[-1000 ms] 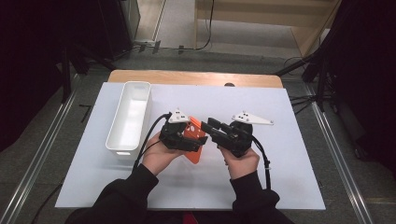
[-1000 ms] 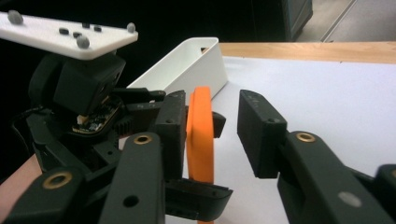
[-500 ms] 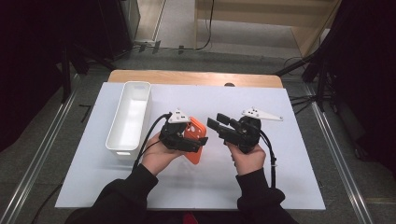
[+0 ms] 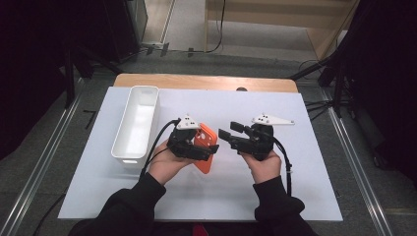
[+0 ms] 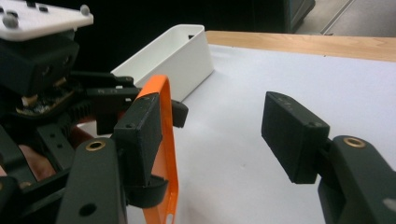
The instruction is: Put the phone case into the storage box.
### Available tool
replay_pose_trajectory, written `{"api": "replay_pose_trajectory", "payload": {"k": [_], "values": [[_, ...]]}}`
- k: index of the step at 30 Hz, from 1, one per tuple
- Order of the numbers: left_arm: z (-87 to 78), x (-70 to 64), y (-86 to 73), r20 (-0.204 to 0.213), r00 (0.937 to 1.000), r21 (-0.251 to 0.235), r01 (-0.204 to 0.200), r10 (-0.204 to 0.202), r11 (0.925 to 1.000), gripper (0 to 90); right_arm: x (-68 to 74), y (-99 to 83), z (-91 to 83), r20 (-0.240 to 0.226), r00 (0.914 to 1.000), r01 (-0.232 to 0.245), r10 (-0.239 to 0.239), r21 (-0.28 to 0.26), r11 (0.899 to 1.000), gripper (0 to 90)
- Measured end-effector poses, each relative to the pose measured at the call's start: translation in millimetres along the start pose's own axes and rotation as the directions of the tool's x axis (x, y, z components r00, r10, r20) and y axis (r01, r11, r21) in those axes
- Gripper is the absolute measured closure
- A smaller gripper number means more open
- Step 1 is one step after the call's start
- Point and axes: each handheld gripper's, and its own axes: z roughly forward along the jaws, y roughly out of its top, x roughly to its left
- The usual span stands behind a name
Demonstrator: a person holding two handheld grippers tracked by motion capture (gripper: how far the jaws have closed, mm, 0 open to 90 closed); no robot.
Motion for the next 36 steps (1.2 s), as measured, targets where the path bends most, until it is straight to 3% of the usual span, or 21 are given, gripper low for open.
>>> {"api": "replay_pose_trajectory", "payload": {"k": [21, 28, 36], "values": [[-4.2, 4.7, 2.1, 0.002, 1.0, 0.0, 0.005, -0.005, 1.0, 15.6, -5.4, -9.4, -2.6, -0.041, 0.9977, 0.058, -0.055, 0.1, 0.993, 34.7], [-5.1, 7.1, 2.5, 0.01, 0.9998, 0.005, 0.014, -0.015, 0.9999, 15.6, -7.1, -16.0, -4.4, -0.076, 0.9931, 0.1, -0.089, 0.146, 0.984, 33.5], [-6.8, 8.7, 2.7, 0.008, 0.9999, 0.009, 0.011, -0.011, 0.9999, 15.6, -4.9, -22.7, -8.6, -0.125, 0.9852, 0.137, -0.118, 0.157, 0.978, 32.2]]}}
